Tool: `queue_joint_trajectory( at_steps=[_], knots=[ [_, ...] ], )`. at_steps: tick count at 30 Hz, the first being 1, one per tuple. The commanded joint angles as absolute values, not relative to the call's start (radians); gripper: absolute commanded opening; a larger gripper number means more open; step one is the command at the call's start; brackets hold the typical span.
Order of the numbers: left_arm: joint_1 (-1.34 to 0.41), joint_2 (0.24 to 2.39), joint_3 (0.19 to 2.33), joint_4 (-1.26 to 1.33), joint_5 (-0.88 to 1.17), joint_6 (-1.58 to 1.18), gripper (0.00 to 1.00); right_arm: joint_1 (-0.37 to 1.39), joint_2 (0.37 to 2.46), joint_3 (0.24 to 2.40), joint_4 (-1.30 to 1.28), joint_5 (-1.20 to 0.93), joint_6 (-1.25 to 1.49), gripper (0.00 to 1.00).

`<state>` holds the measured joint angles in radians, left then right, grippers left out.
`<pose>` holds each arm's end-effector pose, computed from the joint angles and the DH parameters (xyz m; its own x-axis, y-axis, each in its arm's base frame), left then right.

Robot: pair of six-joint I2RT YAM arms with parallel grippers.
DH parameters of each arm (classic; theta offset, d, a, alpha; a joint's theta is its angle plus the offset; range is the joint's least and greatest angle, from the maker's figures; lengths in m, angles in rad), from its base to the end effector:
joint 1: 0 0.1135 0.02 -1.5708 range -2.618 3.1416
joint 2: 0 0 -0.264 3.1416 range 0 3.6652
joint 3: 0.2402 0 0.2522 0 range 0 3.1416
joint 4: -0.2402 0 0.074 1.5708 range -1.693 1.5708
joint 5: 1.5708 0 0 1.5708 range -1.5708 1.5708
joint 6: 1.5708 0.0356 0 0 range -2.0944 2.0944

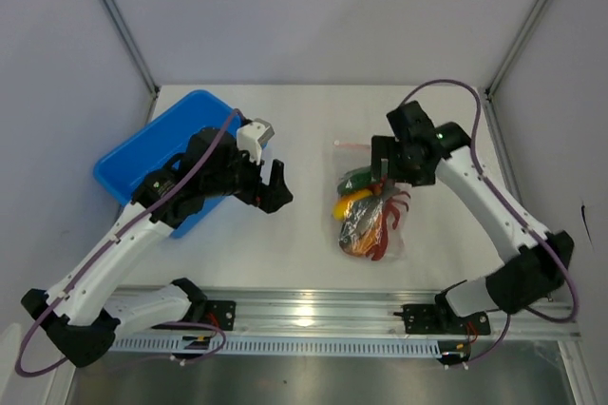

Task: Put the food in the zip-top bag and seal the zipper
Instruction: Reset both arms

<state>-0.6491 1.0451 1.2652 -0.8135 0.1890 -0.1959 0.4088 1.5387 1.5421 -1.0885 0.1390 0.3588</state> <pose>0.1583 -0.1285 0.3930 -0.5767 0.1976 -0.7927 0.6174 0.7409 -0.2644 0.2839 0.1176 0.3416 -0.8772 -0.0010 -0.4801 -0.0281 0.9984 0.0492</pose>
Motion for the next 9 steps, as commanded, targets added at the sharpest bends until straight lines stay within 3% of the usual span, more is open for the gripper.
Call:
queue_joint_trajectory(
  at_steps=[1, 9],
  knots=[
    [-0.641, 1.022, 1.195, -0.802, 0.232, -0.276, 1.0, 0.477, 1.297, 1.396, -1.151, 0.18, 0.558, 0.99],
    [-0.634, 0.908, 1.027, -0.655, 0.423, -0.362, 0.99, 0.506, 0.847, 1.088, -1.025, 0.017, 0.678, 0.99]
  ],
)
